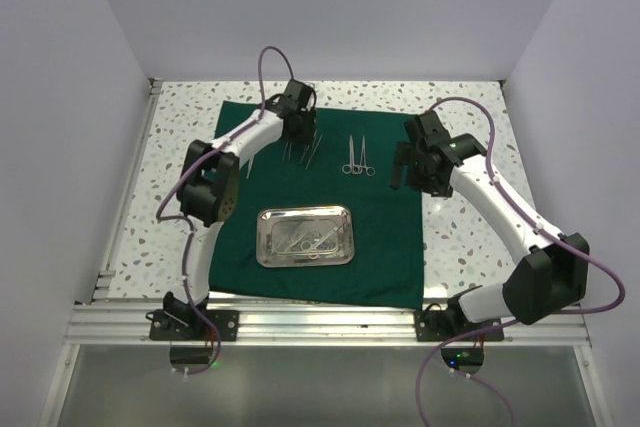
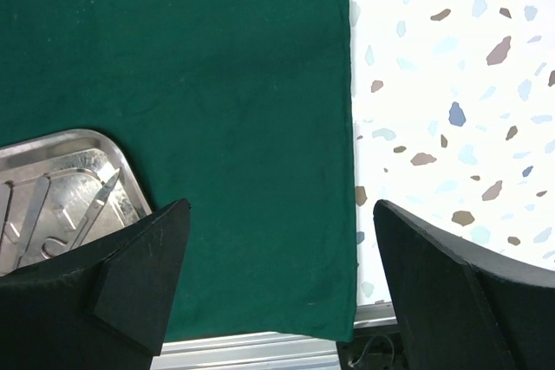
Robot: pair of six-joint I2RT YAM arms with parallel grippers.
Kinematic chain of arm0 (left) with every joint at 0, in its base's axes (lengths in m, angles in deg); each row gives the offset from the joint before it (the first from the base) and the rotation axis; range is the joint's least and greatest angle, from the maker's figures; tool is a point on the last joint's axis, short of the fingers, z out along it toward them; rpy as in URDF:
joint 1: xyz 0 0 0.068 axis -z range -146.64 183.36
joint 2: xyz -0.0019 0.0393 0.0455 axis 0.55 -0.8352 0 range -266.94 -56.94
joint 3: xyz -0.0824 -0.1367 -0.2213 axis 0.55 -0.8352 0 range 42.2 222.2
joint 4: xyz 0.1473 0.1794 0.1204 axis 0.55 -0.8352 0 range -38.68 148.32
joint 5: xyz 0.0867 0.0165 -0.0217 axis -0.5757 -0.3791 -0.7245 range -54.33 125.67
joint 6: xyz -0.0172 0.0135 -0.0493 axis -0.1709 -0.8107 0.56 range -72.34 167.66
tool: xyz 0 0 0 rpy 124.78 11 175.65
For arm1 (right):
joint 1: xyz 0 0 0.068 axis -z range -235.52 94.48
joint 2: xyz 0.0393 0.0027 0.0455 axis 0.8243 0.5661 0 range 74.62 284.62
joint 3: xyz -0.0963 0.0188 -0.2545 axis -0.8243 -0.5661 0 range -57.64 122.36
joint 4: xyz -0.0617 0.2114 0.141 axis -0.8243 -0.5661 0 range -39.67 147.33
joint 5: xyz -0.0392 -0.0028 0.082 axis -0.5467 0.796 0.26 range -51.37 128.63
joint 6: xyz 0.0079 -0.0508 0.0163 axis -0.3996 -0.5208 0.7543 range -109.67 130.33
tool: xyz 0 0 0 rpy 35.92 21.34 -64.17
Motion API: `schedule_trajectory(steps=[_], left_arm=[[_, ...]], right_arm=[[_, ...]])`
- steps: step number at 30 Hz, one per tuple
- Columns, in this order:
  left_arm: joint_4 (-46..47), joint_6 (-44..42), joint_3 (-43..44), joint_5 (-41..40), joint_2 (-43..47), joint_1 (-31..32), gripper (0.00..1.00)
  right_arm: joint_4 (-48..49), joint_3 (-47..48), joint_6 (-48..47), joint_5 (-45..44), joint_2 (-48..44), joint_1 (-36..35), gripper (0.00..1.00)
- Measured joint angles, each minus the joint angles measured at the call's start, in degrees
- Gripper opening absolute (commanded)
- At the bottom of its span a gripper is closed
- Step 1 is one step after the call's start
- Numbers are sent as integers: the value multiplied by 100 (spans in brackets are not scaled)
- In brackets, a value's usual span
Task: Open and lay out the surgical kit
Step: Place the medical item in the surgical kit, then pick up the medical item from the container.
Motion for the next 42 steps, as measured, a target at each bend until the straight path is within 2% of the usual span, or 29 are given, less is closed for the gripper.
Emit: schedule_trajectory(steps=[4, 8, 11, 15, 21, 26, 36, 42], left_arm=[[7, -52, -708, 118, 857, 0, 56], [144, -251, -1749, 306, 2190, 72, 54], [249, -385, -2656, 415, 3163, 254, 52], [323, -442, -3803, 551, 3921, 595, 48], [258, -367, -4975, 625, 3998, 1058, 45], [271, -96, -5296, 610, 4052, 1305, 45], [219, 286, -6201, 627, 4911, 1349, 43], [181, 459, -6461, 627, 4924, 1419, 43]], right_arm=[[33, 0, -22, 13, 20, 0, 90], [118, -2, -26, 35, 20, 0, 90], [166, -9, -39, 63, 22, 0, 90], [221, -11, -63, 116, 33, 0, 90], [278, -20, -90, 153, 33, 0, 90], [282, -44, -92, 153, 31, 0, 90], [315, -308, -96, 153, 28, 0, 90], [319, -313, -131, 151, 28, 0, 90]])
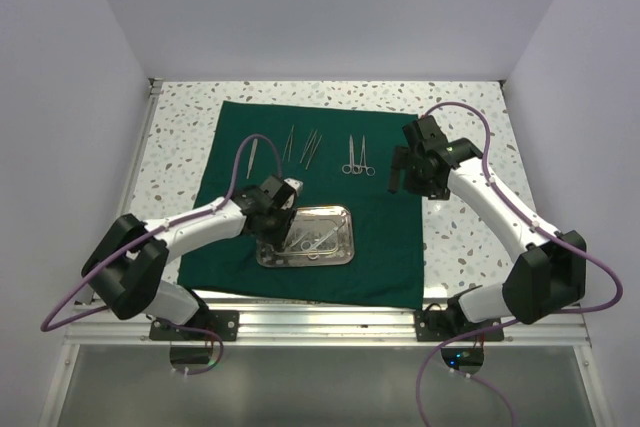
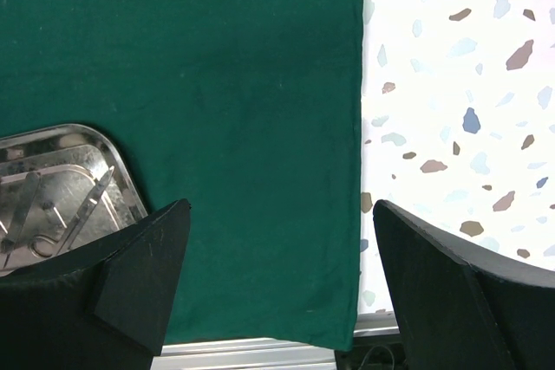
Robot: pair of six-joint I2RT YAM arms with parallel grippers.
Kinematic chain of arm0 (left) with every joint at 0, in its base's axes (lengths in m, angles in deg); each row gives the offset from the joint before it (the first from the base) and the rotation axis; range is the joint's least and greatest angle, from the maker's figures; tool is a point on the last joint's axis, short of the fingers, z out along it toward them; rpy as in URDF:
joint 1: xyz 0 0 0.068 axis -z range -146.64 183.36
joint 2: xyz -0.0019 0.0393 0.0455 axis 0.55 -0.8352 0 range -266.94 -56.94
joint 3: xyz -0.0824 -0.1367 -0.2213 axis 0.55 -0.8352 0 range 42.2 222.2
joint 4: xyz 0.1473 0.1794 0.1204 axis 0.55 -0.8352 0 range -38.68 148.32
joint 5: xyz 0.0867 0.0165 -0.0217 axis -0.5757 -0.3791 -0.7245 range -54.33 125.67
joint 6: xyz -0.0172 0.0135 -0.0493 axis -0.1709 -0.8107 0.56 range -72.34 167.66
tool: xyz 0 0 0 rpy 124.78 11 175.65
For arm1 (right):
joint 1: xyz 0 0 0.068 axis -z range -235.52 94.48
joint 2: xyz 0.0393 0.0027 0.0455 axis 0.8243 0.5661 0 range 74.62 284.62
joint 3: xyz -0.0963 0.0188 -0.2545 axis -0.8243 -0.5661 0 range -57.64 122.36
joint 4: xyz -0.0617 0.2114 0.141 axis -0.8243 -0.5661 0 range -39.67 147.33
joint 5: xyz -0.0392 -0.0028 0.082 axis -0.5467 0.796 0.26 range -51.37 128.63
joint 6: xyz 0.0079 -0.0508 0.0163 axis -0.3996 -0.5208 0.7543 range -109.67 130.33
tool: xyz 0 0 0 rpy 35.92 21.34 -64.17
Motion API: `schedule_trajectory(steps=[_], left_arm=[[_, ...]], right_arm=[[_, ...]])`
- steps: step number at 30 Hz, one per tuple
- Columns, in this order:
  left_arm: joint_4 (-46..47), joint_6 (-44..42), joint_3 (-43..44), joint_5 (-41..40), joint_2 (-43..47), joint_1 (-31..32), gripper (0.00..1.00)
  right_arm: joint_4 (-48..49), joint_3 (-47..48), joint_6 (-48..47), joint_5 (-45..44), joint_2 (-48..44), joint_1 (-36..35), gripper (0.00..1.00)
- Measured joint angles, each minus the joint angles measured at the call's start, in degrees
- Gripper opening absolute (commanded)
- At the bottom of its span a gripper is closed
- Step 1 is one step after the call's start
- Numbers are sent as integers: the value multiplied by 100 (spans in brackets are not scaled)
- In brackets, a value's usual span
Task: Open and lay out the surgical kit
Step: Pick up the medical item from the container.
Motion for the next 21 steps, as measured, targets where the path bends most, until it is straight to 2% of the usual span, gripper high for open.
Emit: schedule_trajectory(steps=[10, 21], left_arm=[[2, 518, -173, -55, -74, 50, 39], [166, 994, -345, -85, 33, 63, 27]], right_arm=[[-4, 0, -81, -2, 0, 0, 90], [-4, 0, -107, -2, 0, 0, 90]])
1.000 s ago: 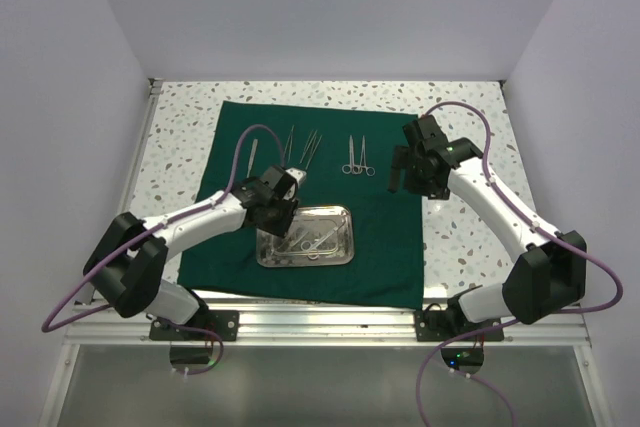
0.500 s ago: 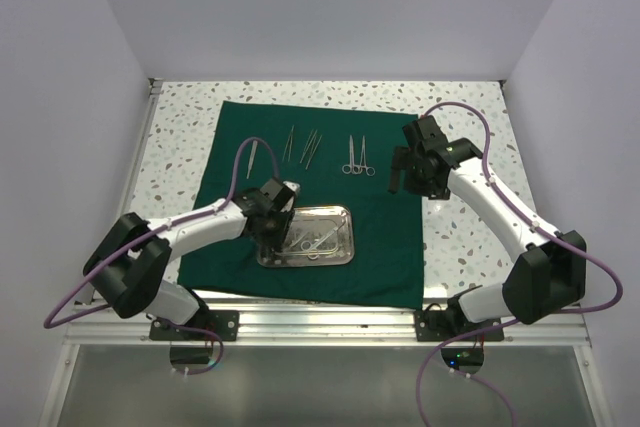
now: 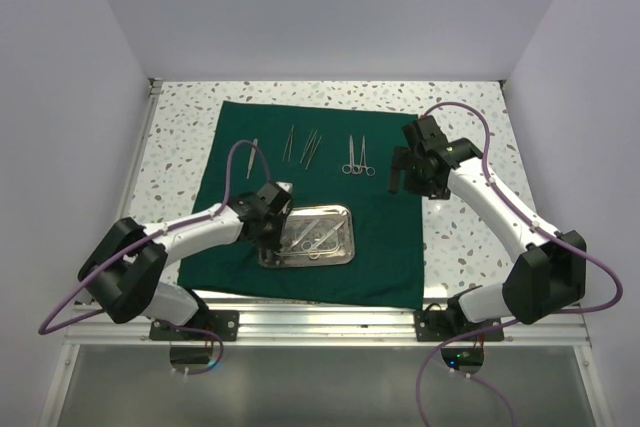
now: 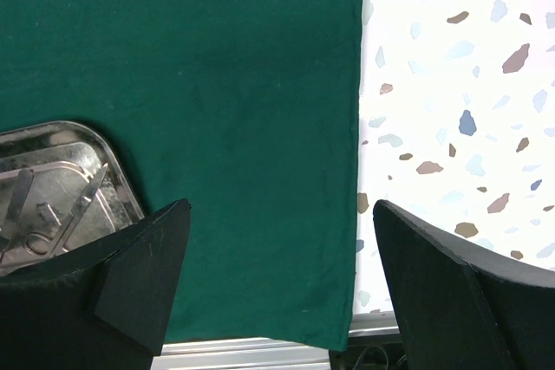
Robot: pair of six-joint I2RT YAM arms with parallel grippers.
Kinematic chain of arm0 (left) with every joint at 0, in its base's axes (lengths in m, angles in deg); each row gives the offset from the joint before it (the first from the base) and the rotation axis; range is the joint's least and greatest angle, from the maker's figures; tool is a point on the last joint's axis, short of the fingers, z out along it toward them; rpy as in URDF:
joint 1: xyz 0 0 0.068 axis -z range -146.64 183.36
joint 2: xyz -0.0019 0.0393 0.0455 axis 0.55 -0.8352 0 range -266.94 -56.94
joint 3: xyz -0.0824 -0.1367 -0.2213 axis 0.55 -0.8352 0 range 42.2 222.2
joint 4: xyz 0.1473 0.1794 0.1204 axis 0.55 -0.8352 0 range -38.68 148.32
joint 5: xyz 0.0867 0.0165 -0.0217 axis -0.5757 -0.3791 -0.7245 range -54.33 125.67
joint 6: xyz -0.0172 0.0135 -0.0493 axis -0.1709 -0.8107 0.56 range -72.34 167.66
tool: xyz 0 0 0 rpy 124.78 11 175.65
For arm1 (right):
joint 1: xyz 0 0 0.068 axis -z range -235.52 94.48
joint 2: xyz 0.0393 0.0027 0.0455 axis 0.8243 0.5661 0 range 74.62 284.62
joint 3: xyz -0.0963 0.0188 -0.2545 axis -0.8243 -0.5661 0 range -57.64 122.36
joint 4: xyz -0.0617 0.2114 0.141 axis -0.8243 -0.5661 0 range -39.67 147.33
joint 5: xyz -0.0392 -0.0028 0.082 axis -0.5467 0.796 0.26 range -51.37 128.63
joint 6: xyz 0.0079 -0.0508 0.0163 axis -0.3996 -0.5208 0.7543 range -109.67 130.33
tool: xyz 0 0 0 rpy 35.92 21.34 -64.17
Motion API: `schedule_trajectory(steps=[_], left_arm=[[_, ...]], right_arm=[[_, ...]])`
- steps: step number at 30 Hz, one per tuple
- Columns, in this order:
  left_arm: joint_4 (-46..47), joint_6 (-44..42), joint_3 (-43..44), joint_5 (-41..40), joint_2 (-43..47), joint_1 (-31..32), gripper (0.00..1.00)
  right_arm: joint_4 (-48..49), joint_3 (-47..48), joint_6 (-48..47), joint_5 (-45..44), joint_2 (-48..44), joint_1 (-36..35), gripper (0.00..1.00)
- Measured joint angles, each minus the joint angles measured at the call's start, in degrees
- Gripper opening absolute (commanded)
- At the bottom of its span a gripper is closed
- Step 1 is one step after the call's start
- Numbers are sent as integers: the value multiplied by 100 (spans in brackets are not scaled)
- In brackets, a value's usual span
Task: Open and lay out the surgical kit
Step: Pick up the medical item from the container.
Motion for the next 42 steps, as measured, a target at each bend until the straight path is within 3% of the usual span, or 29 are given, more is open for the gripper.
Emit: schedule_trajectory(steps=[15, 19, 24, 34, 42], left_arm=[[551, 588, -374, 337, 179, 422, 11], [400, 702, -151, 544, -125, 570, 10], [372, 765, 380, 745, -734, 927, 0], [310, 763, 914, 424, -1178, 1294, 0], [-1207, 678, 1296, -339, -1080, 1364, 0]], right_arm=[[9, -11, -7, 2, 0, 0, 90], [20, -11, -7, 0, 0, 0, 90], [46, -11, -7, 0, 0, 0, 90], [63, -162, -7, -2, -20, 0, 90], [90, -170, -4, -2, -48, 0, 90]])
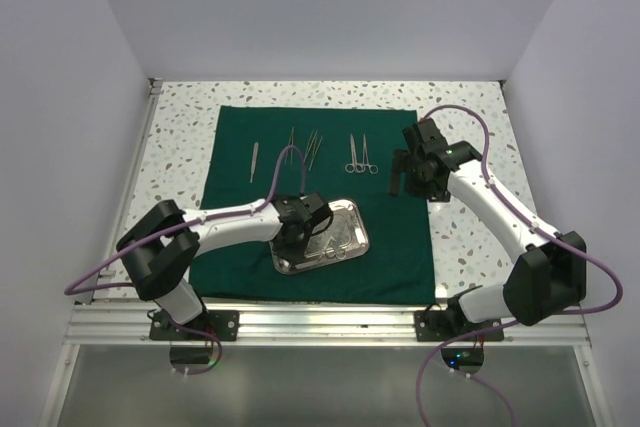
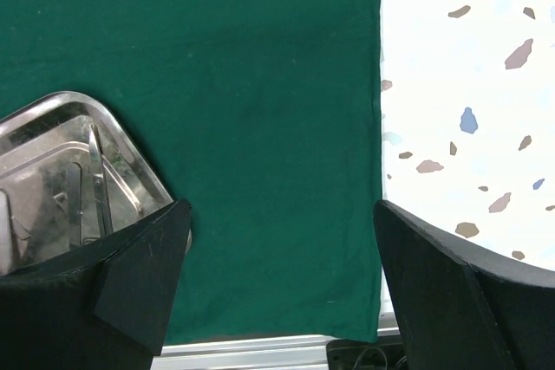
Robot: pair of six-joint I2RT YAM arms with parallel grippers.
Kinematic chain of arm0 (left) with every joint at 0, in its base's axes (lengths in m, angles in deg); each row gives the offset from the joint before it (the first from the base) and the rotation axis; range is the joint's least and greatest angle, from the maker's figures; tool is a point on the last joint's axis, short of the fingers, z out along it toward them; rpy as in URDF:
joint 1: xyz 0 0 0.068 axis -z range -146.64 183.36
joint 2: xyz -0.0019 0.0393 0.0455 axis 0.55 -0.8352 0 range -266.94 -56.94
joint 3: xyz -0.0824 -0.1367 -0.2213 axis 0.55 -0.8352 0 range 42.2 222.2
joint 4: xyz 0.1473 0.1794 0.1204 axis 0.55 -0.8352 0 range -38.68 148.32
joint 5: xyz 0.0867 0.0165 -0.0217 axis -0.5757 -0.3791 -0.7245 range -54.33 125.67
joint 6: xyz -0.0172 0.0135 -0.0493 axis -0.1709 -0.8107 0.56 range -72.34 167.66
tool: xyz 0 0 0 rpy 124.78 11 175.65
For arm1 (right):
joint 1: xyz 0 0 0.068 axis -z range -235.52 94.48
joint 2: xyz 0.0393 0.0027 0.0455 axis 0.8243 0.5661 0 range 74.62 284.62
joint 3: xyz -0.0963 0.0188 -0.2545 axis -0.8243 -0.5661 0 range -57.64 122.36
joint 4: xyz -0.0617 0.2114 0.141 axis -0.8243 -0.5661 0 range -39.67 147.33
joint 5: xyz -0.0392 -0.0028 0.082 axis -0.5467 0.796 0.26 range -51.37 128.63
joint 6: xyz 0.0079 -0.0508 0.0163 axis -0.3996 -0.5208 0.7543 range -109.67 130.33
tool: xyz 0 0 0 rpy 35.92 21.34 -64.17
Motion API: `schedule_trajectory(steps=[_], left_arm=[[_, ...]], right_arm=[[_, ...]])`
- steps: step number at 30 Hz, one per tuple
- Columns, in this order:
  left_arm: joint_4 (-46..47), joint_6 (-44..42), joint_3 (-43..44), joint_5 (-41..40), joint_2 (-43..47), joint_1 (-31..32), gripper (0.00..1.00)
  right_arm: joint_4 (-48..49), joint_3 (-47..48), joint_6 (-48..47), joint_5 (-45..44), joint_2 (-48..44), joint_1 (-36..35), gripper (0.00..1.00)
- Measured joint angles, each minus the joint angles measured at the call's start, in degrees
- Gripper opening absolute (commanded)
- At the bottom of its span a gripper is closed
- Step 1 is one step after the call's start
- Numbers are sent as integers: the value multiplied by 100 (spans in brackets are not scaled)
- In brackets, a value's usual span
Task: Open and lay out the surgical kit
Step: Pick up the medical item from the container.
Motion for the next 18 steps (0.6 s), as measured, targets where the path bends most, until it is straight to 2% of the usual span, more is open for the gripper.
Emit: schedule_trajectory(steps=[6, 11, 18], left_arm=[[-802, -46, 533, -551, -2, 11, 0], [-1001, -136, 752, -844, 17, -98, 0], [-1121, -358, 927, -1110, 111, -581, 0]], right_arm=[[0, 0, 0, 2, 0, 0, 90], [-2, 2, -4, 0, 0, 0, 90], [0, 2, -20, 2, 0, 0, 90]])
